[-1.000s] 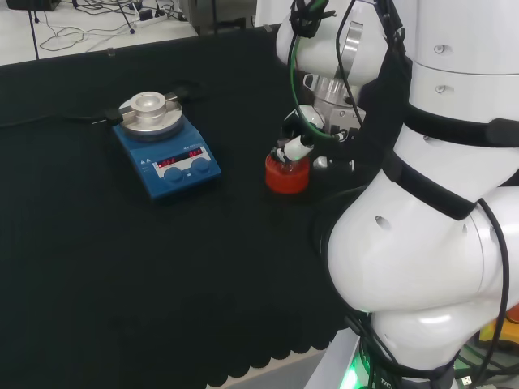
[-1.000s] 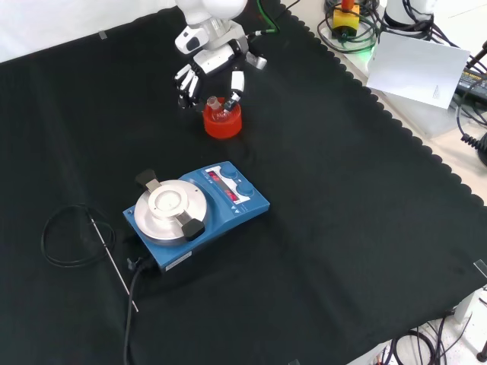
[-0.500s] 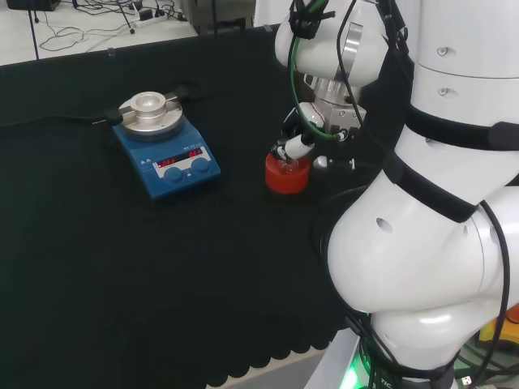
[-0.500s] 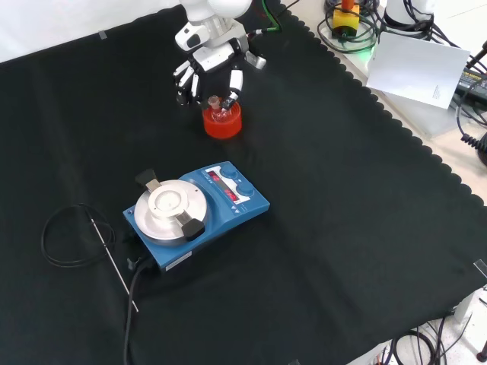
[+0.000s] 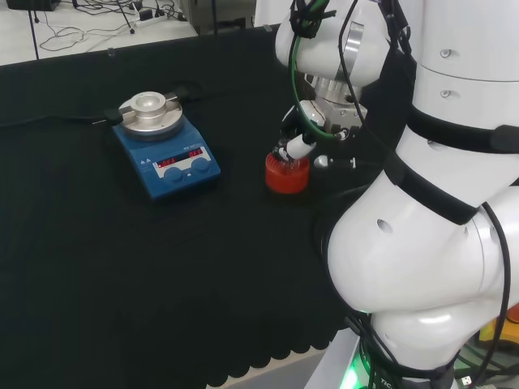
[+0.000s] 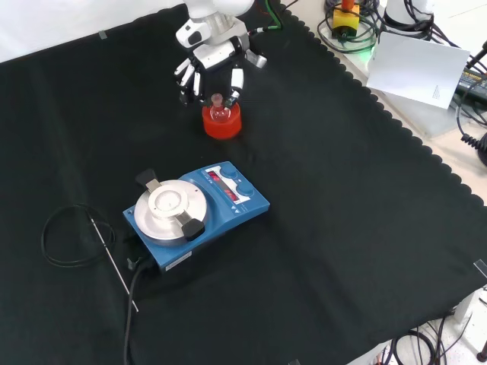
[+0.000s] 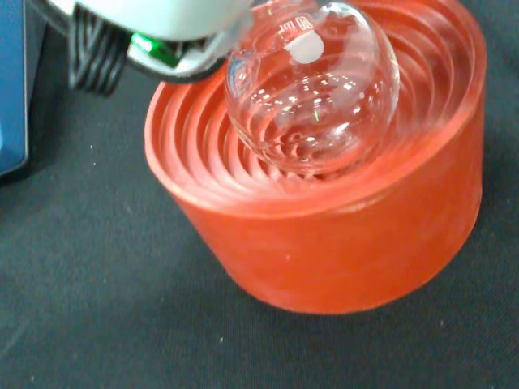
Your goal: Pick up the round-bottom flask.
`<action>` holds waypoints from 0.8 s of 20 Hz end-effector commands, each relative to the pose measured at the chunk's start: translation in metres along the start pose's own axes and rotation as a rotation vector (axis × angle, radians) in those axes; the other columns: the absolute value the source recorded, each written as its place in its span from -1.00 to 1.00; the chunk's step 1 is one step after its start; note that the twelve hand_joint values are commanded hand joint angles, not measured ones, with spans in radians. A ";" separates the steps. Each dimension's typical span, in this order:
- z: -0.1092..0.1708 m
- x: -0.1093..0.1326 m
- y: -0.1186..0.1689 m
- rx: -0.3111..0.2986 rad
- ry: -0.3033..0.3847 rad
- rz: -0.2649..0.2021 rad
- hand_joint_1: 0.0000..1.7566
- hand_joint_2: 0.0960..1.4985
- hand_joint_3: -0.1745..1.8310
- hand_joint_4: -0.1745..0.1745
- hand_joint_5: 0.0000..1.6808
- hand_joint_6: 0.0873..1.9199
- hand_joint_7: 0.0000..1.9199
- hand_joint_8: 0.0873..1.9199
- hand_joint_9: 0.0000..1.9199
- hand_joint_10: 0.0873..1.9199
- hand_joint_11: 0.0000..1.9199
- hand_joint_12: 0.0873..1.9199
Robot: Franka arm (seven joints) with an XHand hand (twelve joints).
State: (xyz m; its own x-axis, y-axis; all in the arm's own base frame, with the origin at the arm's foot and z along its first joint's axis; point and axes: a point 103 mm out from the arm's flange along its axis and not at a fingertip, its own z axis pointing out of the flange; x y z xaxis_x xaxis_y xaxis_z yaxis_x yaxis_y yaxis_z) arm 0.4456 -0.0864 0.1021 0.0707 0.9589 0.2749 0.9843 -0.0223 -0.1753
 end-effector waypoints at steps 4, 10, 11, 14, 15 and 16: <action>-0.040 0.006 -0.003 0.012 0.040 -0.024 0.25 -0.30 0.09 1.00 0.36 0.03 -0.43 -0.35 -0.25 -0.47 -0.73 0.42; -0.056 0.012 -0.009 0.056 0.044 -0.025 0.24 -0.28 0.08 1.00 0.35 0.05 -0.41 -0.34 -0.23 -0.47 -0.70 0.42; -0.056 0.010 -0.011 0.063 0.045 -0.024 0.24 -0.28 0.08 1.00 0.35 0.05 -0.41 -0.34 -0.23 -0.47 -0.70 0.41; -0.056 0.003 -0.016 0.072 0.041 -0.017 0.24 -0.28 0.08 1.00 0.35 0.05 -0.40 -0.34 -0.23 -0.47 -0.70 0.41; -0.056 0.002 -0.017 0.075 0.040 -0.015 0.24 -0.28 0.08 1.00 0.35 0.05 -0.40 -0.34 -0.23 -0.47 -0.70 0.41; -0.055 0.003 -0.018 0.077 0.041 -0.013 0.24 -0.28 0.08 1.00 0.35 0.05 -0.40 -0.34 -0.22 -0.47 -0.70 0.41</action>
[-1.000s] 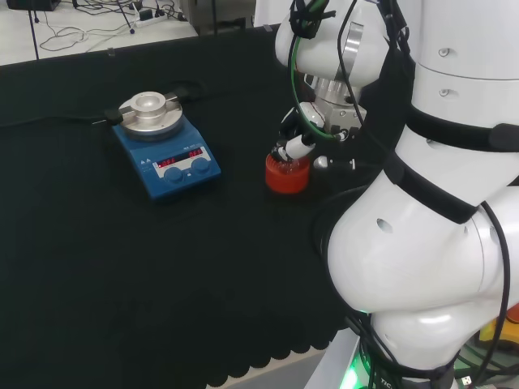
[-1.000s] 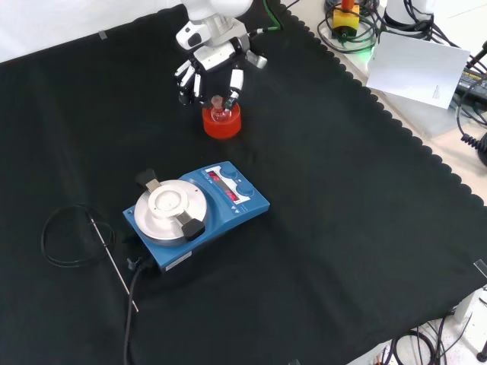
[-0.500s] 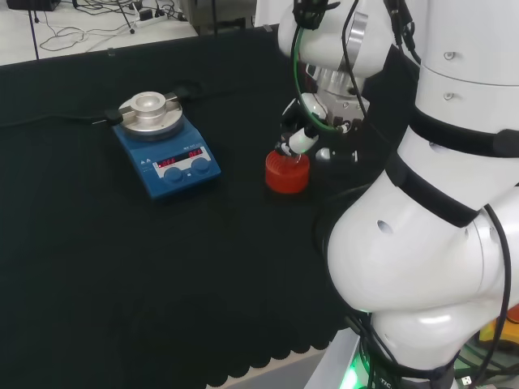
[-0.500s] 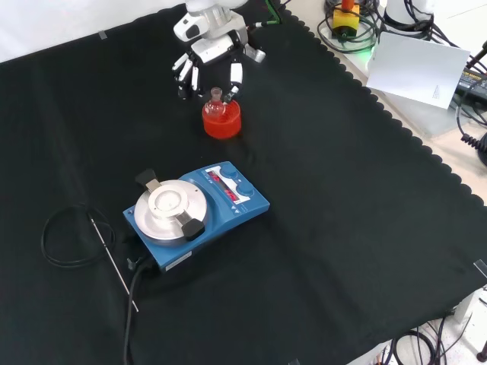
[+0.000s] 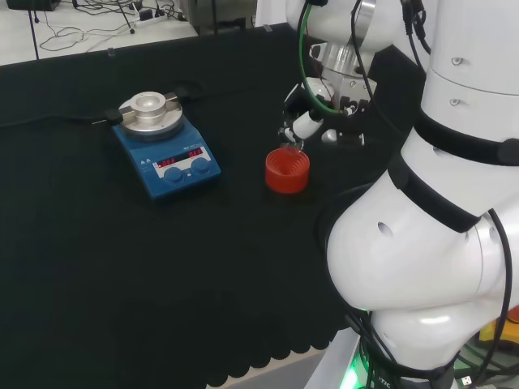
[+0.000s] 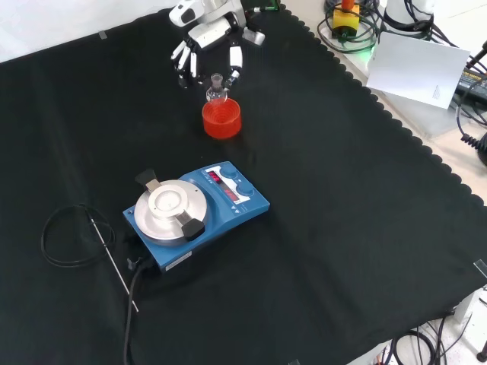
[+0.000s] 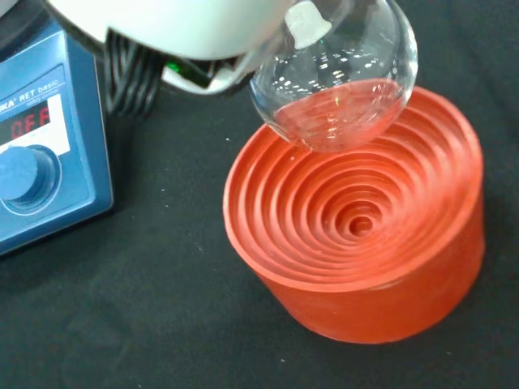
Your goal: Pick up the round-bottom flask.
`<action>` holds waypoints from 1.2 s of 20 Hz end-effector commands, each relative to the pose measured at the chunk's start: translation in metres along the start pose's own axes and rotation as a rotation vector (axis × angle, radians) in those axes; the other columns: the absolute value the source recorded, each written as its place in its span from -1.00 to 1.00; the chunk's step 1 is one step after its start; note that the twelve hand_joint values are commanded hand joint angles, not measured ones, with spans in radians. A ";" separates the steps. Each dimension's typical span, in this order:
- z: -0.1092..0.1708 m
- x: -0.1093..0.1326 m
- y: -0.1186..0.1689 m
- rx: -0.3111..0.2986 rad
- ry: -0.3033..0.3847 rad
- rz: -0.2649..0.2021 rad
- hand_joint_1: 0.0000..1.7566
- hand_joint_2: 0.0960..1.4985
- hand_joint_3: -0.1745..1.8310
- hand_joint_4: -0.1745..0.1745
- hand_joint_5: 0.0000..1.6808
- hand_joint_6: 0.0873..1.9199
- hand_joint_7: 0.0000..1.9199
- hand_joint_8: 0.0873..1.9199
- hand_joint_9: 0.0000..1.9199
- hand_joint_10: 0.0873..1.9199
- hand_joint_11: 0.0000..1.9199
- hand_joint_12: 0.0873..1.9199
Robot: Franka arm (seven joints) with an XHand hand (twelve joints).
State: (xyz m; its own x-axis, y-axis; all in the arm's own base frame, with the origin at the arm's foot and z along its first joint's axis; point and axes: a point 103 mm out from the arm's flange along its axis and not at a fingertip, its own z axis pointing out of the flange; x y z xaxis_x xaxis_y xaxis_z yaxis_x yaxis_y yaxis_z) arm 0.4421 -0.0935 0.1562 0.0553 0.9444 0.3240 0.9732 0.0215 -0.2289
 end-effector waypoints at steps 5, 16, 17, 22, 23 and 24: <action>0.001 -0.002 -0.006 0.021 -0.017 0.011 0.24 -0.28 0.08 1.00 0.35 0.05 -0.40 -0.34 -0.22 -0.47 -0.69 0.41; -0.011 0.010 0.005 0.018 -0.049 -0.004 0.24 -0.28 0.08 1.00 0.35 0.05 -0.40 -0.35 -0.22 -0.48 -0.68 0.41; -0.014 0.013 0.007 0.018 -0.051 -0.006 0.24 -0.28 0.08 1.00 0.35 0.05 -0.40 -0.35 -0.22 -0.48 -0.68 0.41; -0.033 0.025 0.021 0.005 -0.066 -0.016 0.24 -0.28 0.08 1.00 0.35 0.05 -0.40 -0.35 -0.22 -0.48 -0.68 0.41; -0.037 0.028 0.024 0.003 -0.069 -0.018 0.24 -0.28 0.08 1.00 0.35 0.05 -0.40 -0.35 -0.22 -0.48 -0.68 0.41; -0.042 0.030 0.028 0.003 -0.071 -0.021 0.24 -0.28 0.08 1.00 0.35 0.04 -0.40 -0.35 -0.22 -0.48 -0.67 0.41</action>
State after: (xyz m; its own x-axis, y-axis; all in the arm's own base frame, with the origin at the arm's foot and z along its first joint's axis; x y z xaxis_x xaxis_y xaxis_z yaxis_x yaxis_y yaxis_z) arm 0.4638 -0.0851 0.1807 0.0328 0.9615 0.2729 0.9725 0.0322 -0.2305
